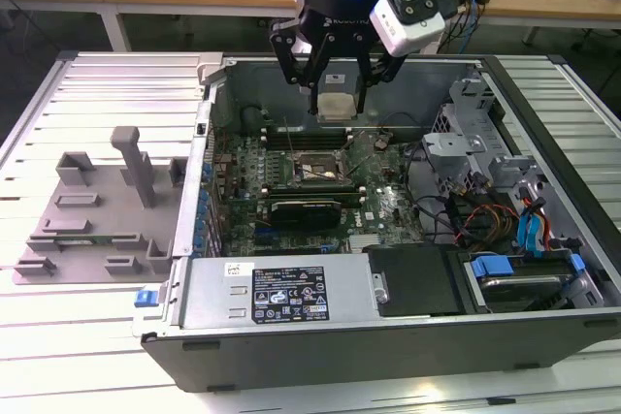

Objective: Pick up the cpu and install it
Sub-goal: 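Pick up the cpu and move it towards the insertion slot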

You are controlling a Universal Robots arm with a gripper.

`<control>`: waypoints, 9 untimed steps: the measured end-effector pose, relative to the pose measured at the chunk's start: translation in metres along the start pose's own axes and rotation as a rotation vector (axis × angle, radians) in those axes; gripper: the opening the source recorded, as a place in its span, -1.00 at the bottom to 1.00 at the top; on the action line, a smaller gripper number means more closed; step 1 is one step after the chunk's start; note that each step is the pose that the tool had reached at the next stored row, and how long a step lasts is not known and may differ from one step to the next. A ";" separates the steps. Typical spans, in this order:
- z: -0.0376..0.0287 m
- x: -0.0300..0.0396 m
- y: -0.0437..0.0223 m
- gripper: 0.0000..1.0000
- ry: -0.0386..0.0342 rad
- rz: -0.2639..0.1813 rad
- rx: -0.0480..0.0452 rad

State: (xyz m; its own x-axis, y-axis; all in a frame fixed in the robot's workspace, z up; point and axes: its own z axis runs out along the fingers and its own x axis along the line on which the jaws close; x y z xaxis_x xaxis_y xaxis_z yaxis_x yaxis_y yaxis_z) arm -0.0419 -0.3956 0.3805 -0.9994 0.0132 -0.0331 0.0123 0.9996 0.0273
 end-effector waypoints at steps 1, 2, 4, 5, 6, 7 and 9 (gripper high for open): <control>0.0005 -0.0001 0.0000 0.08 0.0000 0.000 0.0000; 0.0014 -0.0002 0.0000 0.08 0.0000 0.000 0.0000; 0.0055 -0.0004 -0.0001 0.08 0.0000 0.000 -0.0001; 0.0071 -0.0004 0.0002 0.08 0.0000 0.000 0.0001; 0.0099 -0.0002 0.0012 0.08 0.0000 0.000 -0.0002; 0.0116 -0.0001 0.0023 0.08 0.0000 0.000 -0.0004; 0.0143 0.0000 0.0050 0.08 0.0000 0.000 -0.0006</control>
State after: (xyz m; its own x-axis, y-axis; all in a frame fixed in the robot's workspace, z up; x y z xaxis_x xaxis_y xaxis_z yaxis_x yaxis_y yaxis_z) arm -0.0414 -0.3901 0.3663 -0.9994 0.0132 -0.0331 0.0123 0.9995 0.0278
